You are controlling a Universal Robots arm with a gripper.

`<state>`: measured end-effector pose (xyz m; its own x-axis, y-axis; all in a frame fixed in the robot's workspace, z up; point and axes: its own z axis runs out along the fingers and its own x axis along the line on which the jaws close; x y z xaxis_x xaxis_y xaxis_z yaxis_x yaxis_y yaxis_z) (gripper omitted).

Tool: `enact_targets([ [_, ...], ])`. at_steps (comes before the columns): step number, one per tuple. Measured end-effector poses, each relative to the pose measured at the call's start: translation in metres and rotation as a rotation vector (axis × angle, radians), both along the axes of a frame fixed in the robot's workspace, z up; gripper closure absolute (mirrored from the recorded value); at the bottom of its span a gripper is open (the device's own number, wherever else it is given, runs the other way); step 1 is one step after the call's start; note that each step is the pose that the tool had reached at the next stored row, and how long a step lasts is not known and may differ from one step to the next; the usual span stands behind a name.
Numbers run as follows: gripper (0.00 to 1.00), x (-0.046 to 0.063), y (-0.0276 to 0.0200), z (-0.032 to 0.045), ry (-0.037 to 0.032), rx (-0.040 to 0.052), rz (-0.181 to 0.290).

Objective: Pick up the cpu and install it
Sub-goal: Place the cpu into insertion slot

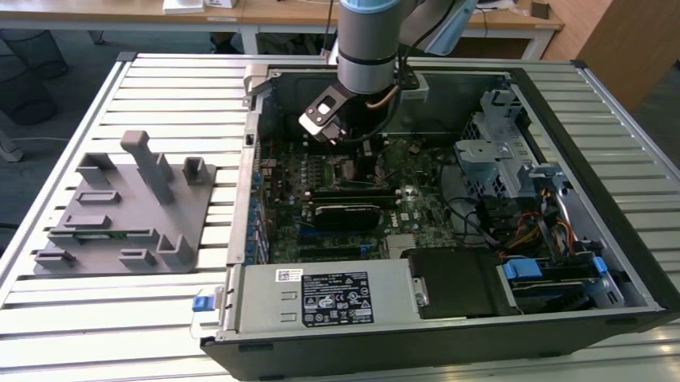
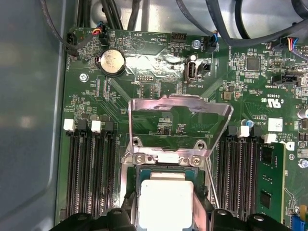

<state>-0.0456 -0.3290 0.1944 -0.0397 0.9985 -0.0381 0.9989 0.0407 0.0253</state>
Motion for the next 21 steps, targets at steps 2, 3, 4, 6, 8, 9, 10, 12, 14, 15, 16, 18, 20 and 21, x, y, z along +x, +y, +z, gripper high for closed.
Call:
enact_targets([
  [2,0.42,0.0,0.0,0.0008,0.0,0.0,0.0],
  [3,0.42,0.0,0.0,0.0014,0.0,0.0,0.0],
  [4,0.42,0.0,0.0,0.0022,0.0,0.0,0.0],
  [6,0.42,0.0,0.0,0.0041,-0.0001,0.0002,0.0],
  [8,0.42,0.0,0.0,0.0063,-0.0001,0.0001,0.0],
  [9,0.42,0.0,0.0,0.0075,0.0,0.0001,0.0],
  [10,0.42,0.0,0.0,0.0087,-0.0001,0.0001,0.0],
  [12,0.44,0.0,0.0,0.0106,0.0,0.0001,0.0],
  [14,0.5,0.0,0.0,0.012,0.0,0.0001,0.0],
  [15,0.56,0.0,0.0,0.0126,0.0,0.0001,0.0],
  [16,0.62,0.0,0.0,0.0132,0.0,0.0,0.0],
  [18,0.67,0.0,0.0,0.0142,0.0,0.0001,0.0],
  [20,0.79,0.0,0.0,0.0149,0.0,0.0001,0.0],
  [21,0.79,0.0,0.0,0.0152,0.0,0.0002,0.0],
])
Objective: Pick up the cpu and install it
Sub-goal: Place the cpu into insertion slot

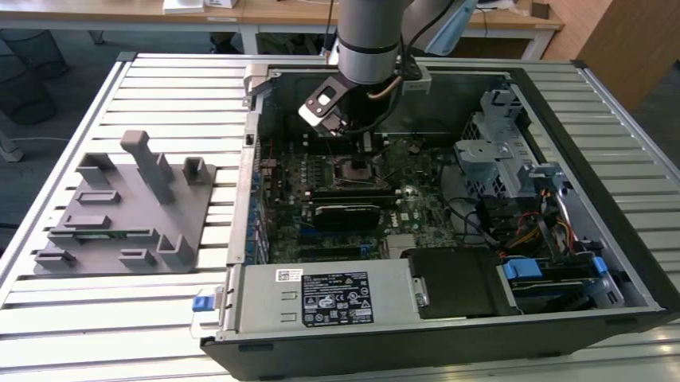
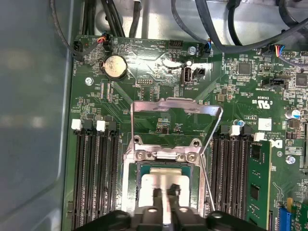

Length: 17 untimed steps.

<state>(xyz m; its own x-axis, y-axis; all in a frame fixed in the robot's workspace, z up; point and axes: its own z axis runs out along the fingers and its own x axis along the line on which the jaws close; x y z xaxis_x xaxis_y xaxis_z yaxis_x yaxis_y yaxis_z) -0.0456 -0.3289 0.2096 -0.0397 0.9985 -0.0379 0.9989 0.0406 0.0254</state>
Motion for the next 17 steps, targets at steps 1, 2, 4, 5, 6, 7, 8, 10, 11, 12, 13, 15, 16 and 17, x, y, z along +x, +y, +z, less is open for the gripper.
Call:
enact_targets([
  [1,0.85,0.0,0.0,0.0004,0.0,-0.0001,0.0],
  [2,0.85,0.0,0.0,0.0005,-0.0001,0.0,0.0],
  [4,0.89,0.0,0.0,0.0009,0.0,-0.0001,0.0],
  [5,0.89,0.0,0.0,0.0012,0.0,-0.0001,0.0],
  [6,0.89,0.0,0.0,0.0013,0.0,0.0,0.0],
  [7,0.89,0.0,0.0,0.0016,0.0,-0.0001,0.0],
  [8,0.89,0.0,0.0,0.002,0.0001,-0.0002,0.0],
  [10,0.89,0.0,0.0,0.0029,0.0,-0.0001,0.0],
  [11,0.89,0.0,0.0,0.0034,0.0001,-0.0001,0.0],
  [12,0.89,0.0,0.0,0.0039,0.0,-0.0001,0.0],
  [13,0.89,0.0,0.0,0.004,-0.0001,0.0001,0.0],
  [15,0.89,0.0,0.0,0.0047,0.0001,-0.0002,0.0],
  [16,0.89,0.0,0.0,0.0051,0.0001,-0.0002,0.0],
  [17,0.89,0.0,0.0,0.0052,0.0,0.0001,0.0],
])
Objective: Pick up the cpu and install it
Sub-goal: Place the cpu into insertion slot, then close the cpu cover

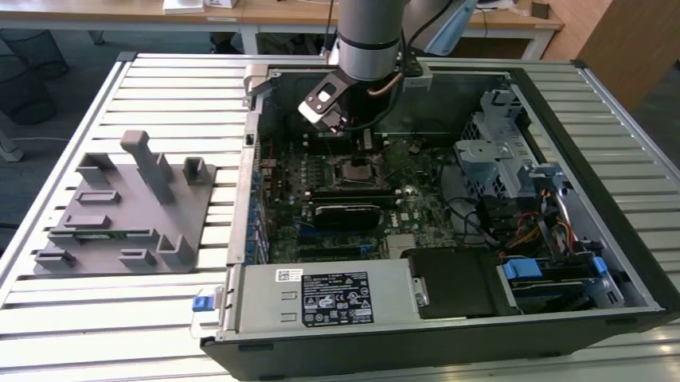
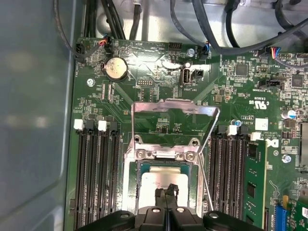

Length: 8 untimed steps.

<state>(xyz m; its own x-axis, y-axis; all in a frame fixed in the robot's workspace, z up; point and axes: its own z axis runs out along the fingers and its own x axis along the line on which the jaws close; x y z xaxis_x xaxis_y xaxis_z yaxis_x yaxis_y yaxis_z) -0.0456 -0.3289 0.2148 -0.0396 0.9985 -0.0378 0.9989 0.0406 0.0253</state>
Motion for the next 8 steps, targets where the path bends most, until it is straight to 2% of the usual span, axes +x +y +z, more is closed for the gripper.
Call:
enact_targets([
  [8,0.89,0.0,-0.0001,0.003,0.0003,-0.0003,0.0],
])
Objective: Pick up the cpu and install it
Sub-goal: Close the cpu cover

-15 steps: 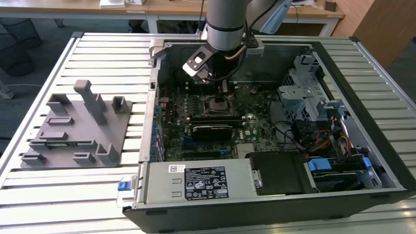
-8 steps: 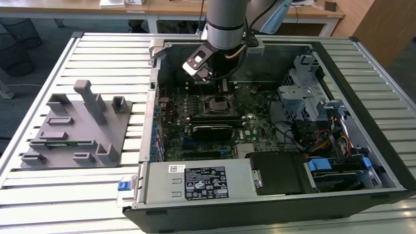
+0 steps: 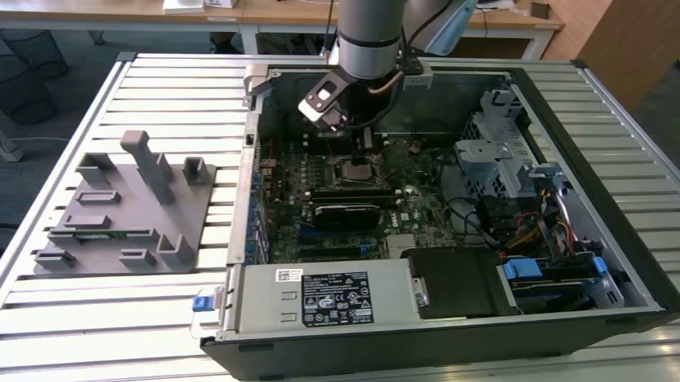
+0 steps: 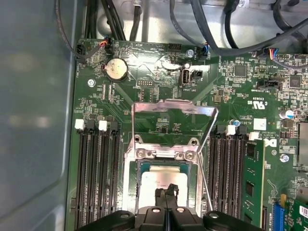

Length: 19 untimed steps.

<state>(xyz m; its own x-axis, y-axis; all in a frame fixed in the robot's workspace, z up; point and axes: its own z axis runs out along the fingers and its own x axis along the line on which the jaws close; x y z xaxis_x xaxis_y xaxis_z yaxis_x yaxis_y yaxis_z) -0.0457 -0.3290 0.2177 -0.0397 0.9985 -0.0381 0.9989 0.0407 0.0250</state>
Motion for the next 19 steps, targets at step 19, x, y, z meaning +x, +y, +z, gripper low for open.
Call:
enact_targets([
  [19,0.89,0.0,0.0,0.0062,-0.0001,0.0001,0.0],
])
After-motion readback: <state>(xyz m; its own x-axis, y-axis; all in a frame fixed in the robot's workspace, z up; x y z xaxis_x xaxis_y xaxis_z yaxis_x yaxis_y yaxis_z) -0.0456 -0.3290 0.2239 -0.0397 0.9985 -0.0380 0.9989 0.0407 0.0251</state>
